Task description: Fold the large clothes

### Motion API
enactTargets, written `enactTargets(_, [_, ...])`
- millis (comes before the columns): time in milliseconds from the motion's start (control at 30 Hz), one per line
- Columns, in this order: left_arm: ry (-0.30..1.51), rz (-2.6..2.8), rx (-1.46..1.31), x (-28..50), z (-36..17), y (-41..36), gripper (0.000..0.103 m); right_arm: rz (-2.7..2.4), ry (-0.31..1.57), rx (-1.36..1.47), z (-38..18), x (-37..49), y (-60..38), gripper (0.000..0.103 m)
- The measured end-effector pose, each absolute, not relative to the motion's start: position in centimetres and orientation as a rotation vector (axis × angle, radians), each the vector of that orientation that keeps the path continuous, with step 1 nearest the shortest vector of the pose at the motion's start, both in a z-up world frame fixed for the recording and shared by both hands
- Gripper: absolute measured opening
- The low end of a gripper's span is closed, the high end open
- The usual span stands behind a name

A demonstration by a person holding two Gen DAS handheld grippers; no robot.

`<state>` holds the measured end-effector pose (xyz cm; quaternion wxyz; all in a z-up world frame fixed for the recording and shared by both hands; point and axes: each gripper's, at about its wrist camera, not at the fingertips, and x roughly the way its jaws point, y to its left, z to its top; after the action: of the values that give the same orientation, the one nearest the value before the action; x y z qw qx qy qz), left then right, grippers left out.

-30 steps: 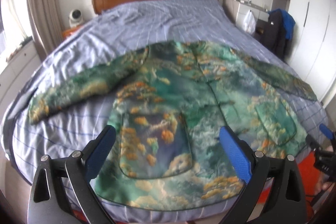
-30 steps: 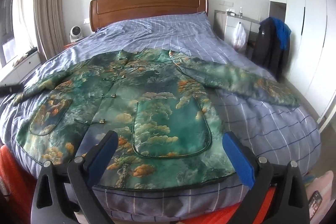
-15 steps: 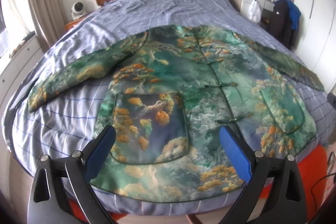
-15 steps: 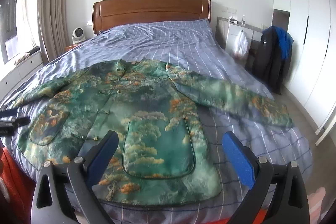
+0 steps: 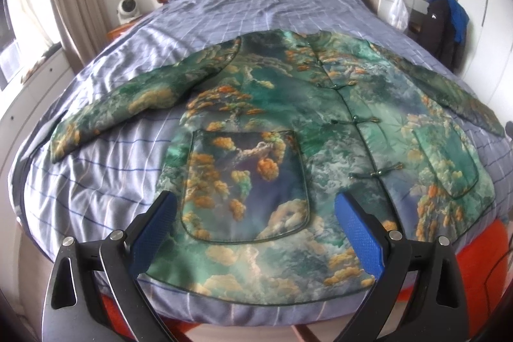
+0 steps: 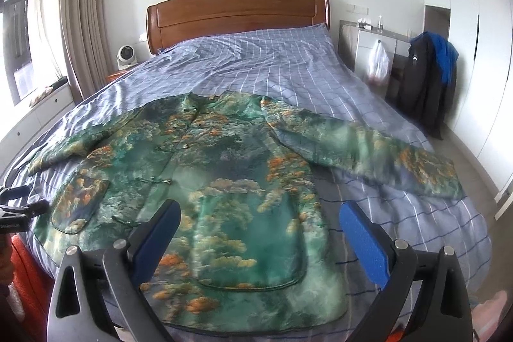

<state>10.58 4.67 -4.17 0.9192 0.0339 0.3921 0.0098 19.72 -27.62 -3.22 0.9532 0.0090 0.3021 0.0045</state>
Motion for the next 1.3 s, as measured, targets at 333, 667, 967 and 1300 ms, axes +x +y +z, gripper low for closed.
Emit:
enactTargets(333, [0.851, 0.023, 0.081, 10.9, -5.4, 4.2, 0.099, -0.191, 0.618, 0.56, -5.1, 25.4, -53.2, 0.098])
enactTargets(667, [0.878, 0.034, 0.135, 11.9, -5.9, 2.9, 0.099, -0.373, 0.618, 1.181, -15.1, 26.8, -67.5, 0.077])
enactTargets(967, [0.873, 0.028, 0.14, 11.8, -6.5, 2.4, 0.099, -0.448, 0.553, 1.063, -12.8, 29.6, -64.5, 0.012])
enactTargets(1300, [0.851, 0.006, 0.116, 10.9, -5.8, 3.4, 0.099, 0.141, 0.447, 0.63, 2.9, 42.9, -35.5, 0.012])
